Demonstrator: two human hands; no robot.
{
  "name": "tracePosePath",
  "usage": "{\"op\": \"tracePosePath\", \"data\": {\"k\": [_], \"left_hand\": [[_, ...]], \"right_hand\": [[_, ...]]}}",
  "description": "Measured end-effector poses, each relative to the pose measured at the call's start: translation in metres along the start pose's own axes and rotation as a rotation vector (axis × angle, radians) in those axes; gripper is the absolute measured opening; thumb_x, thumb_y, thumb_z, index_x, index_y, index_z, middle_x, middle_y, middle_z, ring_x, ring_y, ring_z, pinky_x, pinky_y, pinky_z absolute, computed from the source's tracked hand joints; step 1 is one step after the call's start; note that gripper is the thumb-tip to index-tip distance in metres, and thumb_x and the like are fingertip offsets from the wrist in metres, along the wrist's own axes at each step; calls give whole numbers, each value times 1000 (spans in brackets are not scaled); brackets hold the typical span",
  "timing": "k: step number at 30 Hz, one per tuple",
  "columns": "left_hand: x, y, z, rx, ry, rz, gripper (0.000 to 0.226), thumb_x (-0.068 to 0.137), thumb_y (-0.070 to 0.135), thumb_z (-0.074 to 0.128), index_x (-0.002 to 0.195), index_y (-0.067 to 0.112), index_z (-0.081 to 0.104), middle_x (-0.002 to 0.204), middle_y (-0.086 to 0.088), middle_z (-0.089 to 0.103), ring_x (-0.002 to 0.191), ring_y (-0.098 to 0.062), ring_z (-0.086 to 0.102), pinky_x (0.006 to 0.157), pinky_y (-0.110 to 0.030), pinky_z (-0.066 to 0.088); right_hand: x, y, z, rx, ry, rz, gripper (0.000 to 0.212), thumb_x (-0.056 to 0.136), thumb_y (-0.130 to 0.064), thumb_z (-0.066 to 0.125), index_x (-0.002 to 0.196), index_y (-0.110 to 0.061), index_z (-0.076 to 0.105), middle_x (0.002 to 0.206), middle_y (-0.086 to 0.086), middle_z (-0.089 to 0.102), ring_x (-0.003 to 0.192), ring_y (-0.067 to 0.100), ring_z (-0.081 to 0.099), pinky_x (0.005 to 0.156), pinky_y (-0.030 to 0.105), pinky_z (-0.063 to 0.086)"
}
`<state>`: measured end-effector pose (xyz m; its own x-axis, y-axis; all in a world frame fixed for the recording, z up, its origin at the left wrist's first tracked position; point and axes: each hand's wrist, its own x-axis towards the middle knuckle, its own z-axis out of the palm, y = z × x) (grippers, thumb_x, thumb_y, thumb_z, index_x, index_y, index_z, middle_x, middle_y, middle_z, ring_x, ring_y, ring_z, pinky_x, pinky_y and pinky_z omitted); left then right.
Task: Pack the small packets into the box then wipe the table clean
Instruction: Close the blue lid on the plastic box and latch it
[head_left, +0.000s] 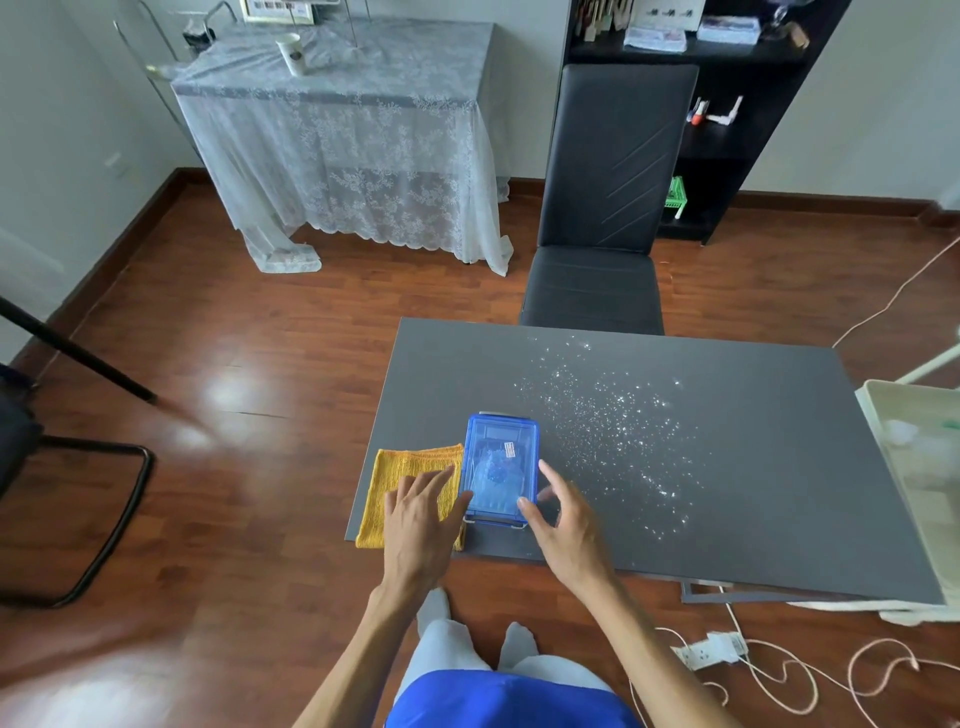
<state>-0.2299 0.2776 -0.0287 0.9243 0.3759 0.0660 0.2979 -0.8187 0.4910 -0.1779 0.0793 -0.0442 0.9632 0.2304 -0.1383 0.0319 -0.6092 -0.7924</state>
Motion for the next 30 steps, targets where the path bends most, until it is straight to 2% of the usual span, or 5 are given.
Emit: {"op": "tracePosePath", "data": {"k": [4, 7, 11, 18, 30], "left_hand": [[2, 1, 0, -127, -101, -53, 39, 93, 45, 61, 125, 24, 66, 105, 11, 70, 83, -8, 59, 83, -30, 35], [5, 4, -3, -229, -103, -85, 37, 92, 39, 65, 125, 21, 67, 102, 10, 71, 72, -2, 57, 86, -37, 47], [12, 9, -11, -325, -64, -115, 33, 92, 30, 68, 122, 18, 69, 100, 9, 70, 75, -5, 58, 82, -44, 52], [63, 5, -37, -386, 13, -147, 32, 92, 26, 68, 124, 21, 67, 95, 13, 66, 82, -4, 56, 72, -7, 39], [175, -63, -41, -377, -23, -172, 30, 91, 27, 68, 120, 21, 69, 87, 23, 58, 85, -11, 55, 72, -19, 42]], "right_hand": [[-2, 2, 7, 52, -55, 71, 63, 99, -41, 63, 156, -28, 38, 87, -12, 63, 85, 5, 64, 73, 12, 43], [1, 1, 9, 106, -48, 106, 63, 99, -35, 64, 156, -26, 39, 85, -8, 65, 83, 9, 64, 79, 24, 49], [9, -8, 7, 115, -32, 96, 61, 99, -33, 65, 155, -29, 41, 84, -9, 66, 75, 5, 61, 77, 25, 48], [60, -50, 14, 155, 1, 65, 61, 98, -36, 66, 153, -36, 42, 88, -12, 67, 71, 2, 61, 71, 19, 46], [160, -107, 66, 77, -66, 107, 61, 99, -36, 65, 154, -30, 40, 83, -10, 64, 81, 4, 64, 68, 14, 42]]}}
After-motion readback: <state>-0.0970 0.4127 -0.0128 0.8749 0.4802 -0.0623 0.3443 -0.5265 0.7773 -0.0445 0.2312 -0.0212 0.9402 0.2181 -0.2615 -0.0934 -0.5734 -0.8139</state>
